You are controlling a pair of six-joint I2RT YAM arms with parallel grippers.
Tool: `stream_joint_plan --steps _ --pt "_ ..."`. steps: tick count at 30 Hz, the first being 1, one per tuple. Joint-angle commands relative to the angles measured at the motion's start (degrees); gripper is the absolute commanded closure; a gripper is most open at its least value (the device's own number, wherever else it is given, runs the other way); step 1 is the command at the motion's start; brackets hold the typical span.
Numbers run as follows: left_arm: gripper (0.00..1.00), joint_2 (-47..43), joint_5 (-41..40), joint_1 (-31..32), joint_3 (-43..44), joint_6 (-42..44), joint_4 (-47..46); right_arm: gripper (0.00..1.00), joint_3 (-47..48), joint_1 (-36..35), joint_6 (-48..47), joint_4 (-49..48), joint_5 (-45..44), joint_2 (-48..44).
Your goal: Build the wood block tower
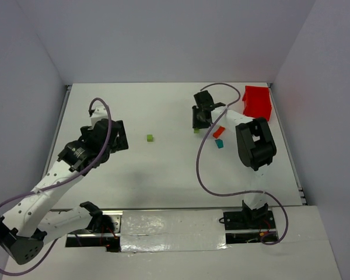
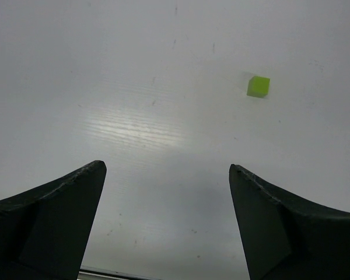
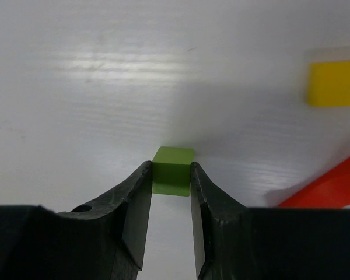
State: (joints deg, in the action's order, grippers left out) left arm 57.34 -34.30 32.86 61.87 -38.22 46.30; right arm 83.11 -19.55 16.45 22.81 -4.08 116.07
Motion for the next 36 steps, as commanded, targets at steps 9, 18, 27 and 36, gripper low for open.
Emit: stream_joint_plan --steps 9,18,27,36 --pt "0.0 -8.21 -2.95 -5.79 -4.92 5.43 -2.1 0.67 4.67 -16.82 16.85 0.92 -6.11 -0.06" --pt "0.01 -9.62 1.34 -6.49 -6.14 8.25 -4.38 0.64 14.88 -22.46 20.73 5.58 -8.58 7.49" --pt "0.01 -10.76 2.4 -6.49 -6.49 9.04 -5.08 0.61 18.23 -23.34 22.22 6.37 -7.79 9.7" --pt "0.01 -10.93 2.49 -6.49 -6.58 9.3 -5.17 0.55 18.66 -23.6 23.1 4.7 -5.6 11.01"
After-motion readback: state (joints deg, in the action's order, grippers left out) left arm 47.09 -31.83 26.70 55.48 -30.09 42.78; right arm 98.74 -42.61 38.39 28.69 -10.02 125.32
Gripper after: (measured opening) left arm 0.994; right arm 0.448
